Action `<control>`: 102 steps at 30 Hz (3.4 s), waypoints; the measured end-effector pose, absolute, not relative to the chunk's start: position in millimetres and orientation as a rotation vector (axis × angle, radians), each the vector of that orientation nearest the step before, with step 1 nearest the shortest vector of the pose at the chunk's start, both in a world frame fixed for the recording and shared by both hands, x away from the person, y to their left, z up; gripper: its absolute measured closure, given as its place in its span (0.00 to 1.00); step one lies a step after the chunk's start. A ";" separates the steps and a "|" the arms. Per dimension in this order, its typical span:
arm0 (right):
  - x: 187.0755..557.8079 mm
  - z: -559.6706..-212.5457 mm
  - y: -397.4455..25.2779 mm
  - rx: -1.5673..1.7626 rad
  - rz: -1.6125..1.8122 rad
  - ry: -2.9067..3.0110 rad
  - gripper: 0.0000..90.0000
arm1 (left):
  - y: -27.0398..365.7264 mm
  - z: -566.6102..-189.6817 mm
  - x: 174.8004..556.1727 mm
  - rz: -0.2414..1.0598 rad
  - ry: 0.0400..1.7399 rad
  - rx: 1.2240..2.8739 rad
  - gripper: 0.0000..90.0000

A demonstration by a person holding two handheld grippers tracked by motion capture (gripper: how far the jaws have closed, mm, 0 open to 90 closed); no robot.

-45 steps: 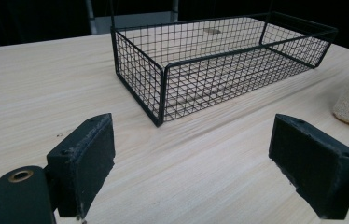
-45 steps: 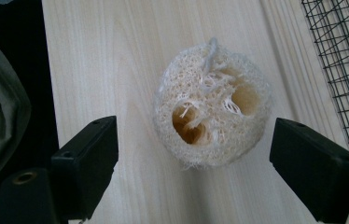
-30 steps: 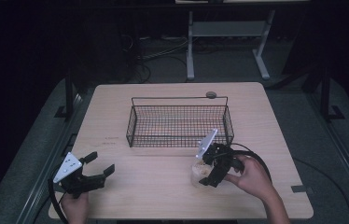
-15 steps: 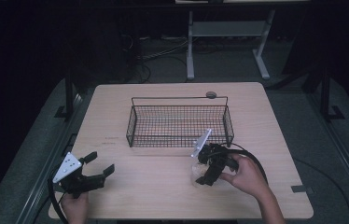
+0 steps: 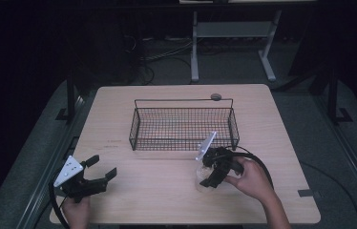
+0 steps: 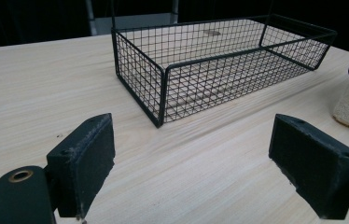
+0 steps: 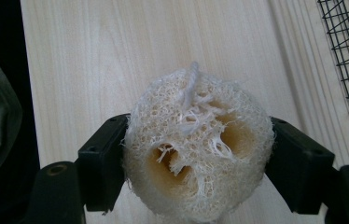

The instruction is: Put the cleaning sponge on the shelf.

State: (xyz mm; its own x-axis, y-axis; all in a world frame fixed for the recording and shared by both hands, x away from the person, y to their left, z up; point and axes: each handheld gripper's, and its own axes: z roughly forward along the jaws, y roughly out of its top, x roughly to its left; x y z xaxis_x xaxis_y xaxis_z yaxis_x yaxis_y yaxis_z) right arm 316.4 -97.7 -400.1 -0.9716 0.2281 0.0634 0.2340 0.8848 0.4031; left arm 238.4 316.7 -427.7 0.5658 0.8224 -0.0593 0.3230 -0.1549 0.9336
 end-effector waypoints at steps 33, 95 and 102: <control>324.9 -370.4 -107.2 -0.351 -0.690 -3.023 0.30 | 319.0 -427.3 238.3 0.583 0.958 1.725 0.15; 366.6 -315.4 -101.1 -0.347 -0.728 -2.994 0.30 | 321.1 -427.4 238.5 0.581 0.968 1.712 0.15; 374.5 -307.0 -101.0 -0.358 -0.726 -3.003 0.30 | 321.4 -427.5 238.7 0.581 0.969 1.708 0.15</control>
